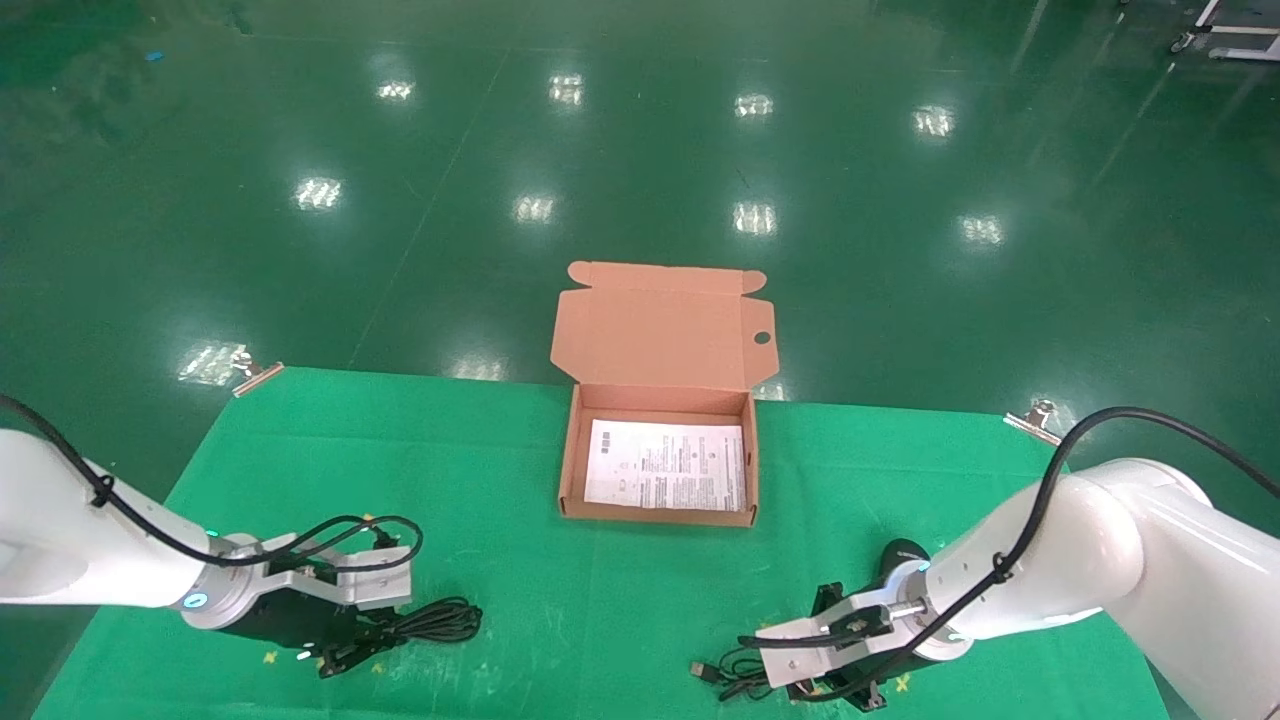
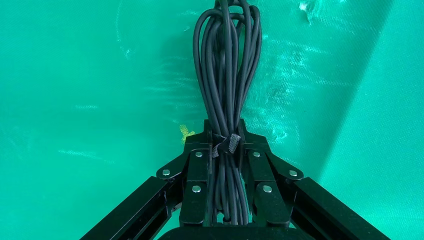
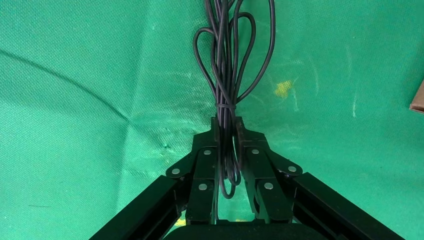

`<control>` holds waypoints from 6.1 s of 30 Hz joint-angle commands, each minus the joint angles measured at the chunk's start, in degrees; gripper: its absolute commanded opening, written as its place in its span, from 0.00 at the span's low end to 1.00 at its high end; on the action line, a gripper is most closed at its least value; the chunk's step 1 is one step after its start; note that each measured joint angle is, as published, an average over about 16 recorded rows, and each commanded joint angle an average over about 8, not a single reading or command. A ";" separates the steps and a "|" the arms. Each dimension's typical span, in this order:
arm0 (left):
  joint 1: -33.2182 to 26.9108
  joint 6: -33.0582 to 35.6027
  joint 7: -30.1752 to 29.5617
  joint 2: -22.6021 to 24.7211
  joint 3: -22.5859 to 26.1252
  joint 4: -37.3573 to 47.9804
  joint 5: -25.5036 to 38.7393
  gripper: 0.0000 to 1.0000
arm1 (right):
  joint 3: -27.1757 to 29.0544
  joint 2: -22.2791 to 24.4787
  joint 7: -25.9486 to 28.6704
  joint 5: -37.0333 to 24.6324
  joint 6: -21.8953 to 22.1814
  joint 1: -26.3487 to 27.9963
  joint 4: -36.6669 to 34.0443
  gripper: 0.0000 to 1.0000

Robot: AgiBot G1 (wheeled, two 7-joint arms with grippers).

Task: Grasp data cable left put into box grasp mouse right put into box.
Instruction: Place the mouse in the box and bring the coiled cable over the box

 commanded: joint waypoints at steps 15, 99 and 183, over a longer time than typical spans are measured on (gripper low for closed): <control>-2.27 -6.38 3.11 -6.54 -3.88 -11.36 -3.77 0.00 | 9.22 18.81 18.57 -2.71 2.97 9.36 25.39 0.00; -3.86 -26.46 -25.26 -7.47 -4.85 -32.73 18.10 0.00 | -4.44 -14.54 9.72 27.07 27.25 11.54 -17.50 0.00; 3.34 -37.27 10.51 12.62 14.89 -20.47 -20.81 1.00 | -11.84 16.08 33.15 15.27 30.50 16.19 12.86 1.00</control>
